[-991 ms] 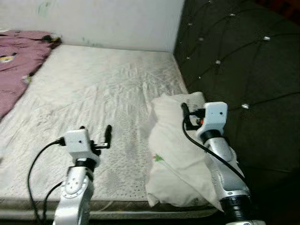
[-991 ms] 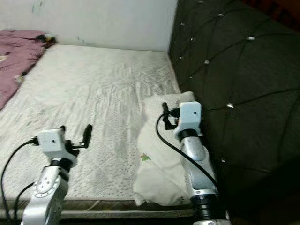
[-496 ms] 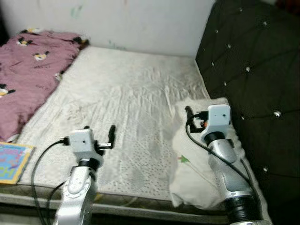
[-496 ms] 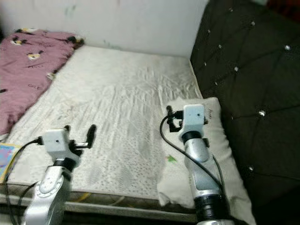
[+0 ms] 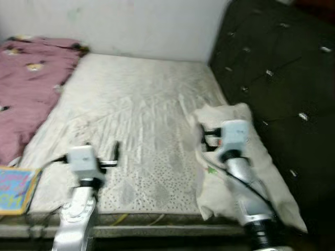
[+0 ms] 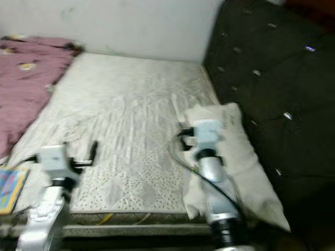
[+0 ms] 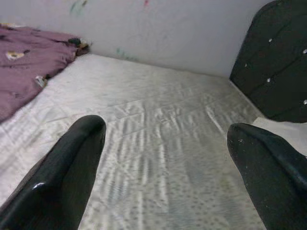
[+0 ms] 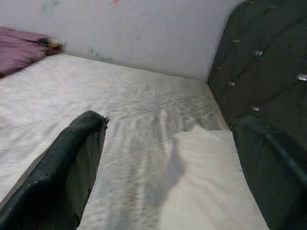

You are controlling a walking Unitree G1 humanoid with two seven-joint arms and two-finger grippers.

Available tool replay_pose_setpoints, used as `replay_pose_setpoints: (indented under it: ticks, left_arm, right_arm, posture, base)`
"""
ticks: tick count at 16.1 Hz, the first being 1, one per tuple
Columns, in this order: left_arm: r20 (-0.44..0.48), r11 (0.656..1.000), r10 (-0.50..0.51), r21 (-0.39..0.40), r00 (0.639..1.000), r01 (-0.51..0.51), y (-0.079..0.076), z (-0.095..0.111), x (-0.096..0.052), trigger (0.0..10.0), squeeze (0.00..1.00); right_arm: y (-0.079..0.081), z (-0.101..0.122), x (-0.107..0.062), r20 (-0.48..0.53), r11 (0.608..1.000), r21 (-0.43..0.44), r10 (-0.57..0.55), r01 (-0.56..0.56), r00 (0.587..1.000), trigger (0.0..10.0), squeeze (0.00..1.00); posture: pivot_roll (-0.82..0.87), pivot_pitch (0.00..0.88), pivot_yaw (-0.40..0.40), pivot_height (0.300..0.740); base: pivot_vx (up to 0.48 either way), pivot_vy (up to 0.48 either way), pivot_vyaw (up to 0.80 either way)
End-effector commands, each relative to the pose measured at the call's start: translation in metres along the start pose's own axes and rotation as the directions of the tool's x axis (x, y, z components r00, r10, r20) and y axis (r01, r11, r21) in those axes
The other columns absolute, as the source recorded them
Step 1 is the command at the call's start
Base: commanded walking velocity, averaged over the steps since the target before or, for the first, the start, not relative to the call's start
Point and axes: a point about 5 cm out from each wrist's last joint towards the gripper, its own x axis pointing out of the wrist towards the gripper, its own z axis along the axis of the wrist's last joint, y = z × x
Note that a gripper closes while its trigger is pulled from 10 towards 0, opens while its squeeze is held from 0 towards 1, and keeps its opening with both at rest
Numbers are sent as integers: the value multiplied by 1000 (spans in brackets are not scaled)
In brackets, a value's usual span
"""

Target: Clean up the room

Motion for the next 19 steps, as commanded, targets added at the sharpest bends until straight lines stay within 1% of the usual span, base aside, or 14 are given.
replay_pose_setpoints:
  ticks: [1, 6, 10, 13, 19]
  left_arm:
    - [-8, 1000, -16, -5, 1000, 16, -8, -3, -1, 10000, 0]
    - [-14, 1000, 4, 2, 1000, -4, -5, -4, 0, 10000, 0]
    - [-16, 1000, 0, 3, 1000, 0, -6, -4, 1, 10000, 0]
    - [-20, 1000, 7, 3, 1000, -7, -7, -4, 1, 10000, 0]
    - [-20, 1000, 12, 7, 1000, -12, -6, -4, 1, 10000, 0]
  right_arm:
    - [-11, -1, -2, -6, 1000, -14, -27, 27, 1000, 10000, 0]
    - [-13, -8, -6, -33, 999, -25, -38, 37, 999, 10000, 0]
    - [-12, -10, -7, -45, 999, -33, -31, 30, 999, 10000, 0]
    - [-8, -10, -4, -44, 999, -45, -11, 9, 999, 10000, 0]
    - [-5, -11, -3, -49, 998, -56, 4, -7, 999, 10000, 0]
  posture:
    - [37, 0, -65, 740]
    - [33, 0, -68, 740]
    - [29, 0, -65, 740]
    - [30, 0, -67, 740]
    - [32, 0, -67, 740]
  base:
    - [0, 315, -456]
    - [0, 312, -440]
    - [0, 378, 0]
    - [0, 480, 0]
    - [0, 480, 0]
